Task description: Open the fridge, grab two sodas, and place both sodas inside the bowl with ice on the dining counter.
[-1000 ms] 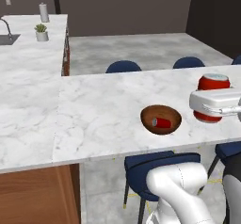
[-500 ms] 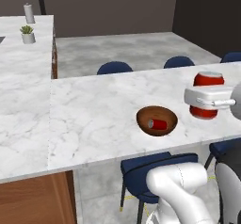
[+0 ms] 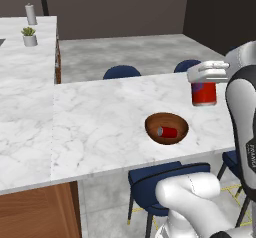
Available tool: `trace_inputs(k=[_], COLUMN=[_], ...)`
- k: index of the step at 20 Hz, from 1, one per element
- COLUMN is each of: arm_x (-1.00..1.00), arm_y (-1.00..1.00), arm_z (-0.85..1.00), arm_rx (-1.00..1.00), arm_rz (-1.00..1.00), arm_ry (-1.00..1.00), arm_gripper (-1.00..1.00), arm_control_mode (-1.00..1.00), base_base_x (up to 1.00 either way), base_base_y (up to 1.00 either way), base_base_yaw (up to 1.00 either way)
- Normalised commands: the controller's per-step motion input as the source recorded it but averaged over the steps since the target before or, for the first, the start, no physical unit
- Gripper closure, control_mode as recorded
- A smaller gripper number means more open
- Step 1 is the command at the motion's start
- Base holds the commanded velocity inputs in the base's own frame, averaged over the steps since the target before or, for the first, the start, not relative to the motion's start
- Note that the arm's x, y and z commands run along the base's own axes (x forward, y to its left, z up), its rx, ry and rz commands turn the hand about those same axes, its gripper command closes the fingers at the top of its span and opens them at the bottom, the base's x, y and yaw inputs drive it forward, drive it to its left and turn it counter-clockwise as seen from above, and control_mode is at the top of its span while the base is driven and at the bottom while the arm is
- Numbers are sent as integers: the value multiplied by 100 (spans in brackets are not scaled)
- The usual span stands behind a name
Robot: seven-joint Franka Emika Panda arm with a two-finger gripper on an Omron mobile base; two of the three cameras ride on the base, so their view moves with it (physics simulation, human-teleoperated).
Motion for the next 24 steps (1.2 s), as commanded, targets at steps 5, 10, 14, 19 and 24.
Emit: trace_inputs(k=[5,10,14,19,24], arm_x=[67,33,14,0,14], arm_y=[0,-2,-9,-30,-26], arm_z=[-38,-57,-56,-47,-40], arm_rx=[-3,-7,-8,-9,-9], arm_rz=[16,17,18,22,28], arm_ry=[39,15,1,0,1], arm_gripper=[100,100,100,100,100], arm_control_mode=[-100,-100,-100,-100,-100], base_base_x=[0,0,0,0,0], base_base_y=[0,0,0,0,0], base_base_yaw=[0,0,0,0,0])
